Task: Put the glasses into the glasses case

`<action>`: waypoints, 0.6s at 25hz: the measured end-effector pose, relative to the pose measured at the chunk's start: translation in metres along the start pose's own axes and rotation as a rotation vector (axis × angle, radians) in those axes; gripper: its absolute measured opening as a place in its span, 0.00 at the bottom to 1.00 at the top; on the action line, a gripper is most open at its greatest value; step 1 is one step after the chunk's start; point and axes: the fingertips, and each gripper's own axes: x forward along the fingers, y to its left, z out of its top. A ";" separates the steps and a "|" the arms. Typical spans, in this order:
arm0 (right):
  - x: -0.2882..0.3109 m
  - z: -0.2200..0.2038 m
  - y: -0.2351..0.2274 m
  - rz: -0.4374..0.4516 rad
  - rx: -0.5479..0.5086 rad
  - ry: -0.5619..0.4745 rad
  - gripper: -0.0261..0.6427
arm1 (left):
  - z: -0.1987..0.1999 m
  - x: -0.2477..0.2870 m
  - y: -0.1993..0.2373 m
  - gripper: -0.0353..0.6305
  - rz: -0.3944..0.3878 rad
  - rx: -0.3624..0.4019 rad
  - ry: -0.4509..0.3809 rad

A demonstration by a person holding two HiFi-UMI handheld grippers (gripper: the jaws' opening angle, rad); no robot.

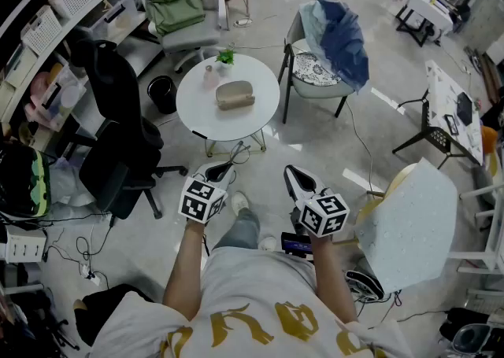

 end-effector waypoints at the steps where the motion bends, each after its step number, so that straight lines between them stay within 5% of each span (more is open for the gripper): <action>1: -0.002 -0.001 0.001 0.007 -0.006 0.005 0.07 | -0.001 -0.001 -0.001 0.07 0.007 -0.005 0.001; 15: -0.016 -0.008 -0.039 -0.007 0.047 0.043 0.07 | 0.004 0.026 -0.014 0.07 0.009 -0.036 -0.004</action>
